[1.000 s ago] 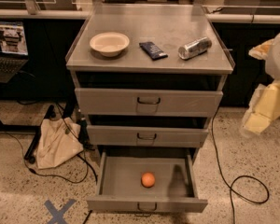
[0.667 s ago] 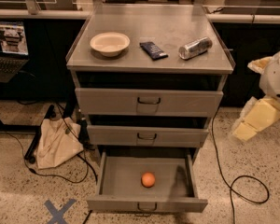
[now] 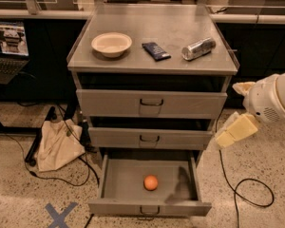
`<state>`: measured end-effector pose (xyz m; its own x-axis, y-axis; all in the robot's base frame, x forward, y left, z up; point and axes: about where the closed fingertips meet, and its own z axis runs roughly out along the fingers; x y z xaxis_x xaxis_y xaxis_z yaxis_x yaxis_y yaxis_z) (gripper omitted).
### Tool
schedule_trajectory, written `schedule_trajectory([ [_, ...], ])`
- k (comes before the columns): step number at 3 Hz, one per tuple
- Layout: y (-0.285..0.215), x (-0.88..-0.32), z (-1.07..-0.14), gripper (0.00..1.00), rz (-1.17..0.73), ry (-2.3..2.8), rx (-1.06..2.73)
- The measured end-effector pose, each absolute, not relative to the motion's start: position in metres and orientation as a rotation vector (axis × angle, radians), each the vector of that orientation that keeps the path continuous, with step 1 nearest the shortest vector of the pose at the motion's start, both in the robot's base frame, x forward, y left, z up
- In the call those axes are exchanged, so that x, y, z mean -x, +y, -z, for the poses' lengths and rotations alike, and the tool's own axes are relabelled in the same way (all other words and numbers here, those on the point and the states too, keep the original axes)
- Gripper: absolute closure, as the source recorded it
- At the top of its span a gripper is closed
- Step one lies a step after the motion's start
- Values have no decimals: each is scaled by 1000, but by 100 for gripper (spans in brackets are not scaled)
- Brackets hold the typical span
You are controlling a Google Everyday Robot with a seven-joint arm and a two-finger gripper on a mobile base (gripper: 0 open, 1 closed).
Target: Pick orange from bottom drawer and place on counter
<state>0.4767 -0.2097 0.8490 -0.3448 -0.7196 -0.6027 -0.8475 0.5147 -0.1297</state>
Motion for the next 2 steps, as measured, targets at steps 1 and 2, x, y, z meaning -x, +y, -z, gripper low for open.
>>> schedule_trajectory([
  [1, -208, -478, -846, 0, -288, 2150, 1269],
  [2, -206, -476, -841, 0, -249, 2158, 1230],
])
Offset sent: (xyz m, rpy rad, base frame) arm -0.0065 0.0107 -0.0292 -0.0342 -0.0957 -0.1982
